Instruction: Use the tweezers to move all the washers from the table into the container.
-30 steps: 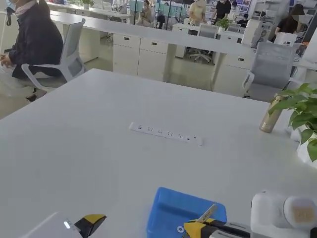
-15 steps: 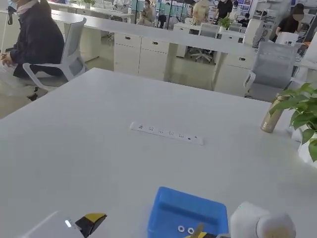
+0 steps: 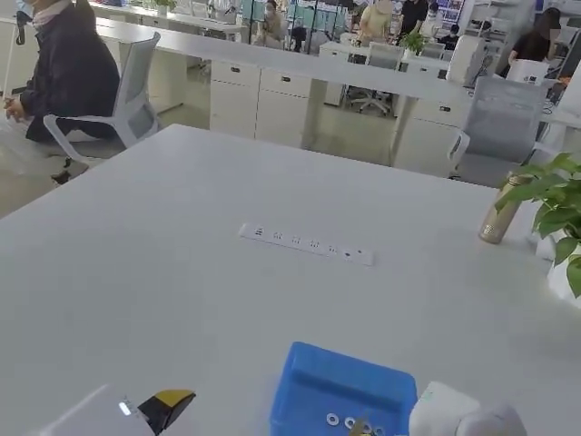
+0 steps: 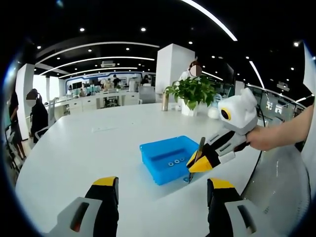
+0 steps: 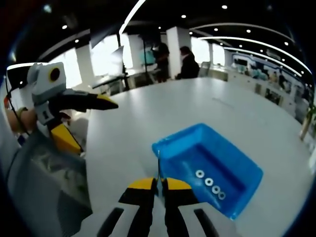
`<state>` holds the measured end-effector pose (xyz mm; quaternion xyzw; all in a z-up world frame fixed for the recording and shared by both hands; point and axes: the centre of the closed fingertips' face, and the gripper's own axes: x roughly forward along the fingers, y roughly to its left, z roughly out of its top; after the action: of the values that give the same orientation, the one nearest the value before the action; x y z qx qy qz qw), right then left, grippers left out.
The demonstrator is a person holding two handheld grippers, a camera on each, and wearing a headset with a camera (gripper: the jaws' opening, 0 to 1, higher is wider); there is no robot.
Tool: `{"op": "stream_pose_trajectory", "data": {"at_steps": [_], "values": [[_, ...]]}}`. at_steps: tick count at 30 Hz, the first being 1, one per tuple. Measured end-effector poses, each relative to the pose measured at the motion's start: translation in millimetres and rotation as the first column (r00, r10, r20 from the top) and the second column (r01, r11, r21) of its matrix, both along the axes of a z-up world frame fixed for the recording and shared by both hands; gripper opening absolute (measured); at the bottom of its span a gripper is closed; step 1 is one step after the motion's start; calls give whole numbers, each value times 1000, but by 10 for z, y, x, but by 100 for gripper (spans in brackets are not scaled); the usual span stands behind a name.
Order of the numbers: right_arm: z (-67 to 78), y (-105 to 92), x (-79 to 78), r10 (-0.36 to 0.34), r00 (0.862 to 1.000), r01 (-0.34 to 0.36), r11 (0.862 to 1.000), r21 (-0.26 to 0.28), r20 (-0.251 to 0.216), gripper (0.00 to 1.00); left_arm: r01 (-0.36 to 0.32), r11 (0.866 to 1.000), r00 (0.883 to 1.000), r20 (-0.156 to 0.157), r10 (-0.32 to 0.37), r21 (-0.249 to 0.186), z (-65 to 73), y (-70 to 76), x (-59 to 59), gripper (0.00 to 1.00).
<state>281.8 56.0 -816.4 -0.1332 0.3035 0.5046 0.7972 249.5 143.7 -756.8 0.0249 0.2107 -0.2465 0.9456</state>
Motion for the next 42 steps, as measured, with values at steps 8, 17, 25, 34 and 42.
{"op": "stream_pose_trajectory", "data": {"at_steps": [8,17,25,34,42], "values": [[26,-53,119,-23,1000,23,1000,12,-9,3,-1,1000,1000,0,1,0,-2,0,3,74],[49,-34,148,-45,998,47,998,32,-51,4,-3,1000,1000,1,3,-2,3,3,0,73],[33,-8,111,-33,997,34,999,14,-63,4,3,1000,1000,-6,-3,6,-17,-2,-6,73],[28,2,64,-15,998,15,1000,1,-63,4,8,1000,1000,-4,-7,4,-9,-10,-7,73],[0,-7,65,-4,998,3,1000,-3,-56,4,13,1000,1000,-5,-13,7,-14,-19,-10,73]]}}
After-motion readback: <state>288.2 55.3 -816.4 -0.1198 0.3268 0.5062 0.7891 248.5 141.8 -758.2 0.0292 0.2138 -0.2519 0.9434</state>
